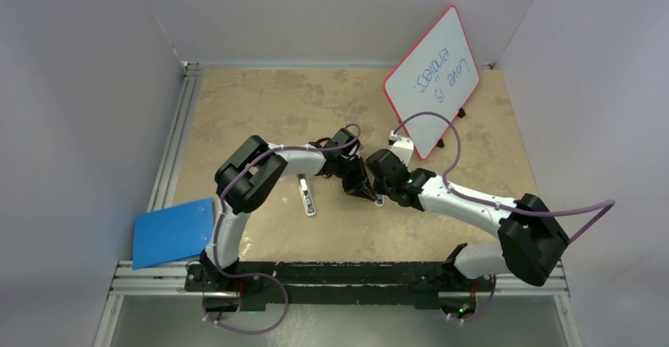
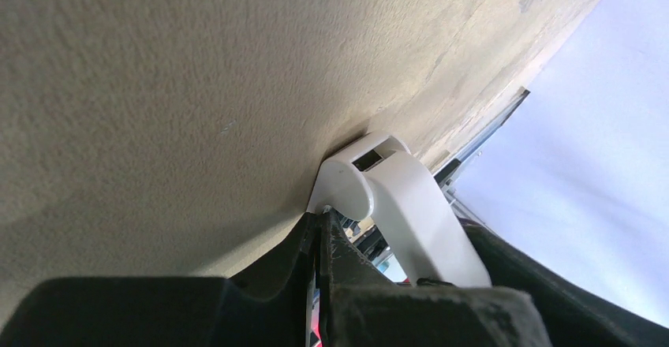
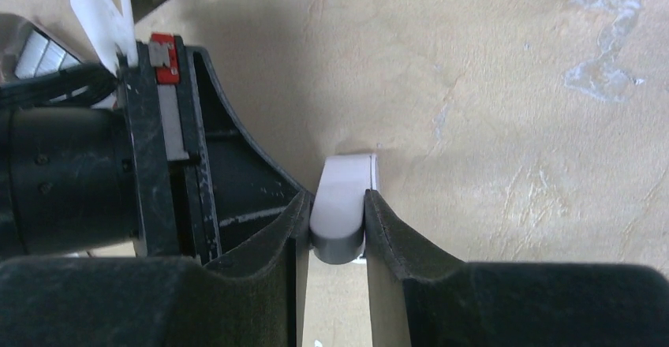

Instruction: Load the staples into the stapler

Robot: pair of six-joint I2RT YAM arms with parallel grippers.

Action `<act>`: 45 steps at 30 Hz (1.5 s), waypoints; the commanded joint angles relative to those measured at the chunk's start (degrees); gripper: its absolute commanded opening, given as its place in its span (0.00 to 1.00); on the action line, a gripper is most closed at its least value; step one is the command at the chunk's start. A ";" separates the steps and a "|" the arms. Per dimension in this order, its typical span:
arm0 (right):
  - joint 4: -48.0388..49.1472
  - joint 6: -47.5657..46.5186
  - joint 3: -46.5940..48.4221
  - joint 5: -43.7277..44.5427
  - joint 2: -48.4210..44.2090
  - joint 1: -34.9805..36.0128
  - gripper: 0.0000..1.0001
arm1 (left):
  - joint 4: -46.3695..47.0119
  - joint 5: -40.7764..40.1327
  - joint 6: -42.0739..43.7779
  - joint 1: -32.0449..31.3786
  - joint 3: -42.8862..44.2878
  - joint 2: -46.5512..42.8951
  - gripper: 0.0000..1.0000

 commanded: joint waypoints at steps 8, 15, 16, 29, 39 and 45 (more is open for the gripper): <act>-3.80 6.63 -3.12 -4.42 0.14 3.74 0.07 | 4.09 -3.55 1.22 0.01 1.79 1.97 0.00; -2.81 6.75 -3.41 -4.67 0.65 3.92 0.17 | 4.18 -3.25 1.41 0.02 1.58 1.86 0.00; -3.00 6.94 -3.22 -4.67 0.53 3.90 0.21 | 4.24 -3.02 1.42 0.02 1.56 1.74 0.00; -10.85 9.38 1.46 -1.21 -4.06 3.88 0.52 | 4.11 -2.87 3.82 0.02 -0.85 -2.09 0.20; -11.71 10.83 1.08 0.35 0.35 3.89 0.26 | 0.98 -7.77 7.82 -0.02 -1.88 -6.35 0.12; -10.24 11.68 -0.19 -0.37 3.41 3.84 0.22 | 0.92 -7.82 8.74 -0.07 -2.04 -7.07 0.11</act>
